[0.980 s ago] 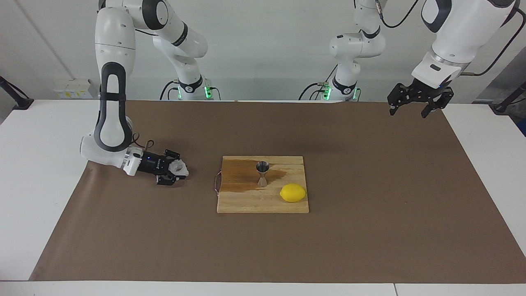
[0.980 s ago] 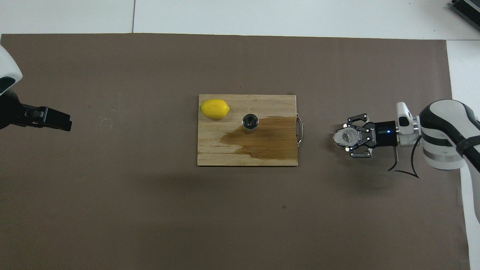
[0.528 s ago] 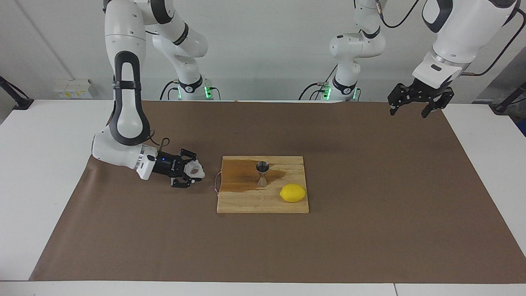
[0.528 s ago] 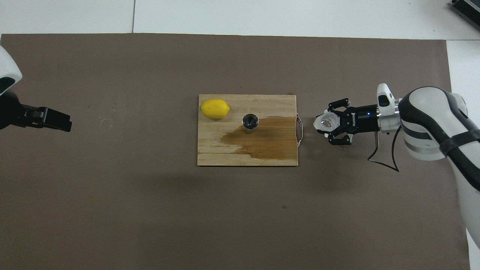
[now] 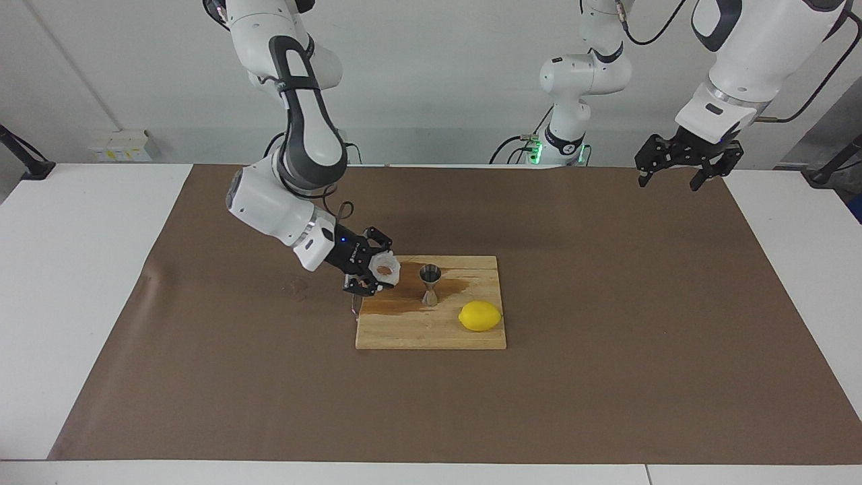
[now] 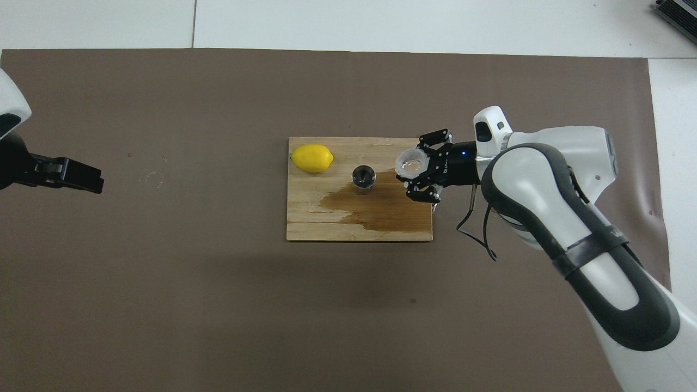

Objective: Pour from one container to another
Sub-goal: 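Lift the white cup with the right gripper over the metal cup, then tilt the white cup with the right gripper above the metal cup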

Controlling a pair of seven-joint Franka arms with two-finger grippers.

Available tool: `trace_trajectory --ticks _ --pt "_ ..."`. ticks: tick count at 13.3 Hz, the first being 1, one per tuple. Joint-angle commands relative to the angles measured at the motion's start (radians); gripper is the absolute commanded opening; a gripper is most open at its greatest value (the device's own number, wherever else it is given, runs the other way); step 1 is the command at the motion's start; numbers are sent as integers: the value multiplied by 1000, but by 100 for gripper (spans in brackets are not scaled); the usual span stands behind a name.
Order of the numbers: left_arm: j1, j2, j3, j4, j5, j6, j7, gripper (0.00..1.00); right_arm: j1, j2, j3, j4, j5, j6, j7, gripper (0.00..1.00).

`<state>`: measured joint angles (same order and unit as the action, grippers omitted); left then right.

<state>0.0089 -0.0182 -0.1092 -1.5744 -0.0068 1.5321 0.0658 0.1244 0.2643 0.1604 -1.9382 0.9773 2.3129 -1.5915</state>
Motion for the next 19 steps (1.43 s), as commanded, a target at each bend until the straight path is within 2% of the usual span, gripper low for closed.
trace_trajectory --ticks 1,4,6,10,15,19 --pt "13 -25 -3 -19 -15 -10 11 100 37 -7 -2 5 -121 54 137 9" --pt "13 -25 -3 -19 -15 -10 11 100 38 -11 2 22 -303 51 266 9" --pt "13 -25 -3 -19 -15 -10 11 100 76 -19 1 30 -394 49 352 9" --pt "13 -25 -3 -19 -15 -10 11 100 119 -19 2 70 -679 36 566 9" --pt "13 -25 -3 -19 -15 -10 11 100 139 -22 2 71 -820 16 642 8" --pt "13 -25 -3 -19 -15 -10 11 100 165 -22 1 77 -838 16 671 8"
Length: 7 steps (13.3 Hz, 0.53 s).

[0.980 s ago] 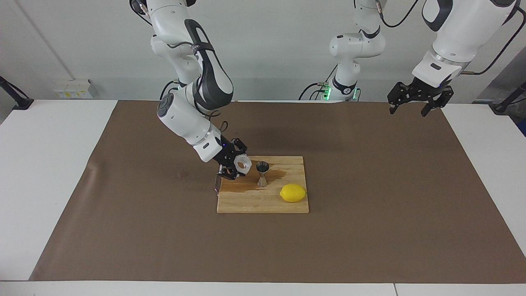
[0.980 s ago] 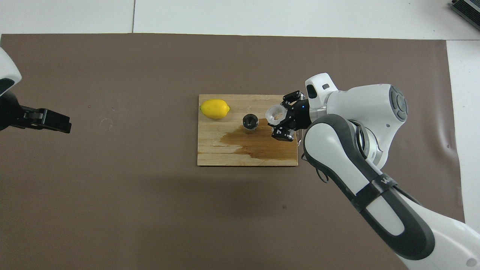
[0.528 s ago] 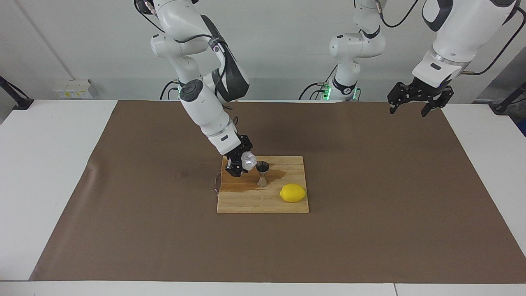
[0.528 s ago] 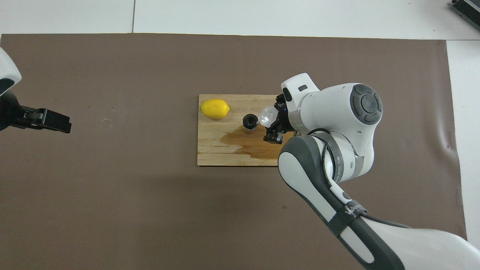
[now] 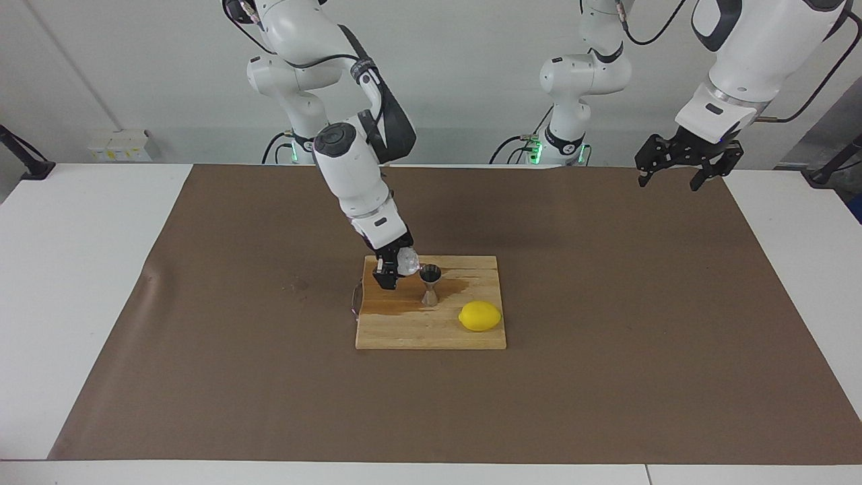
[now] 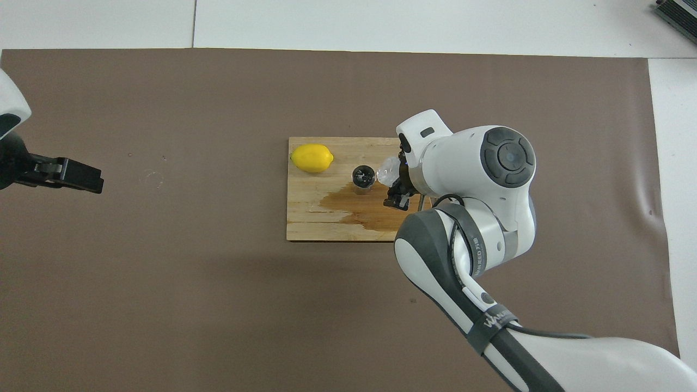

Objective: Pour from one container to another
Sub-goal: 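Tilt the white cup with the right gripper above the metal cup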

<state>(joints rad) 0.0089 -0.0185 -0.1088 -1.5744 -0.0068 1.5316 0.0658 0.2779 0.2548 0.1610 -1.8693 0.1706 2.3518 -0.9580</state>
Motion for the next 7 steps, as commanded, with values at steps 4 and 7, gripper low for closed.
trace_trajectory --ticks 4,7 --pt "13 -24 -3 -19 -15 -10 11 100 14 -12 0 12 -42 -22 38 8" --pt "13 -24 -3 -19 -15 -10 11 100 33 -12 0 16 -94 -23 85 7"
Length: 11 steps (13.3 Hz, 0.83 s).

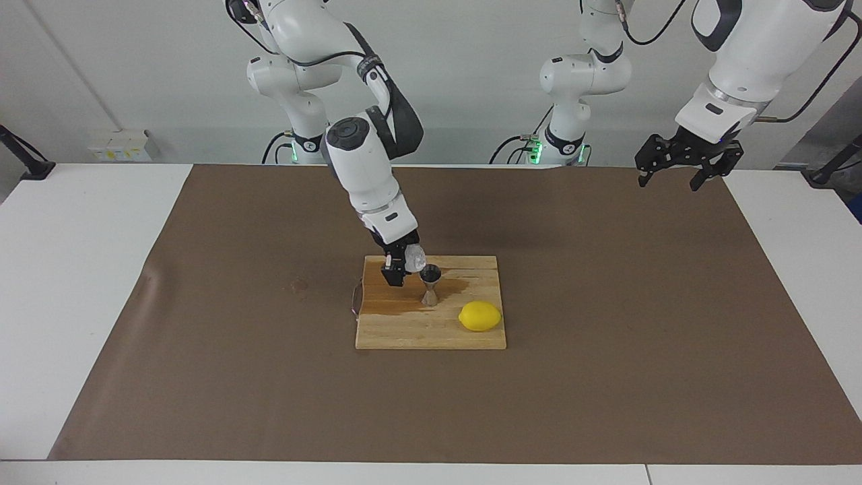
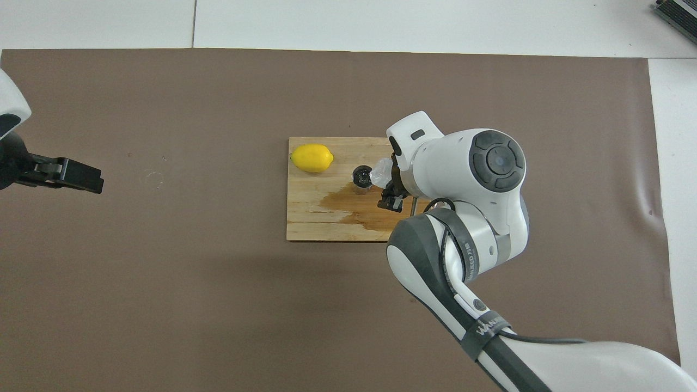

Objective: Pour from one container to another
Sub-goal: 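Tilt the white cup with the right gripper above the metal cup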

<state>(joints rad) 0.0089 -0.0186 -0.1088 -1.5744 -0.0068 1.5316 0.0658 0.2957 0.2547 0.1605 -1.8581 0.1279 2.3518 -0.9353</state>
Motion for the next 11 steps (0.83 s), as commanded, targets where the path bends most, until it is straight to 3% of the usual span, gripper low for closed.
trace_trajectory --ticks 1,11 --pt "13 -24 -3 -19 -15 -10 11 100 19 -12 1 5 -62 -22 73 6" --pt "13 -24 -3 -19 -15 -10 11 100 19 -12 2 5 -80 -17 73 6"
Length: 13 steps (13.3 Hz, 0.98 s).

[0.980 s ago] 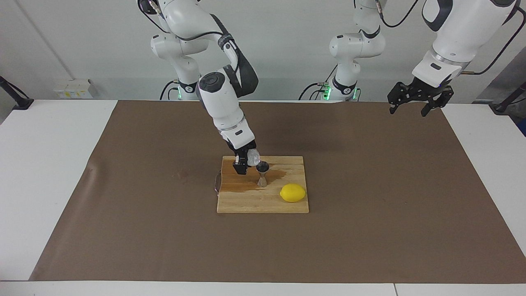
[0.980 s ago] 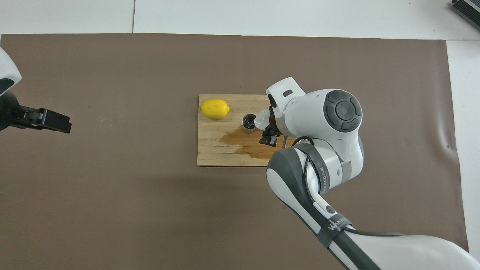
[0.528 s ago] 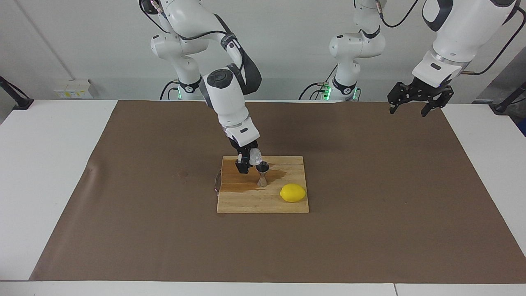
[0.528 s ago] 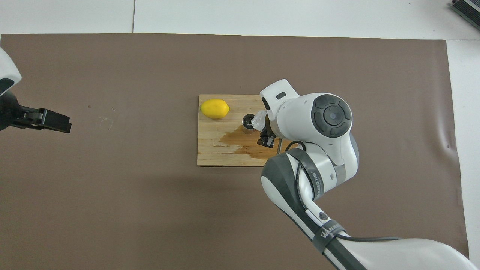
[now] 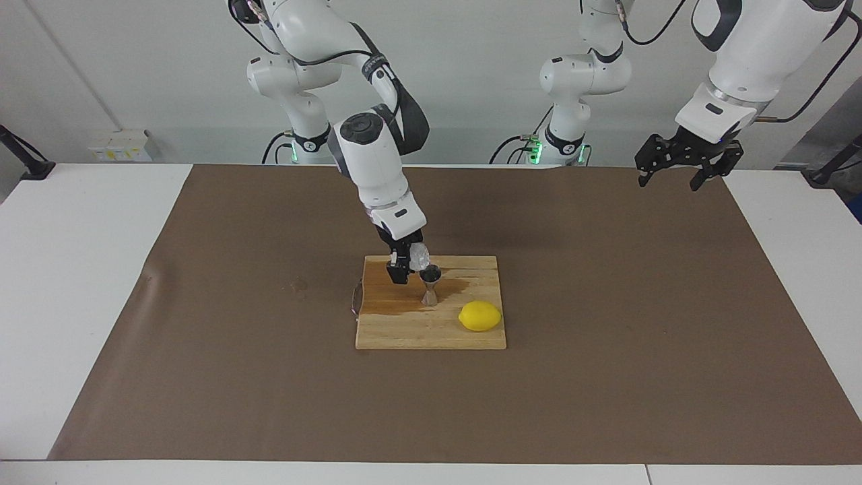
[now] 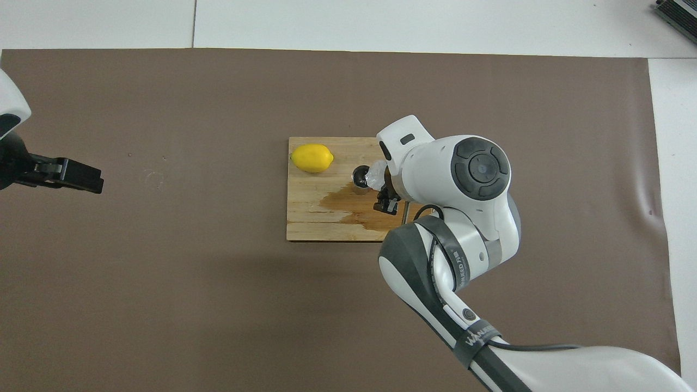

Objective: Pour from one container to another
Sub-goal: 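Tilt the white cup with the right gripper above the metal cup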

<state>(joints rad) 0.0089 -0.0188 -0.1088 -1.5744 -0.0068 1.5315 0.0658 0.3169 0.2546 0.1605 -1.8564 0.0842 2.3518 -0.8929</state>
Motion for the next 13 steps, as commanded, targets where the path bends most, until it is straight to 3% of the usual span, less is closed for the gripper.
trace_trajectory --ticks 1,13 --pt "13 -24 -3 -19 -15 -10 11 100 -2 -12 2 3 -37 -17 31 6" --pt "13 -24 -3 -19 -15 -10 11 100 1 -11 2 3 -81 -6 38 6"
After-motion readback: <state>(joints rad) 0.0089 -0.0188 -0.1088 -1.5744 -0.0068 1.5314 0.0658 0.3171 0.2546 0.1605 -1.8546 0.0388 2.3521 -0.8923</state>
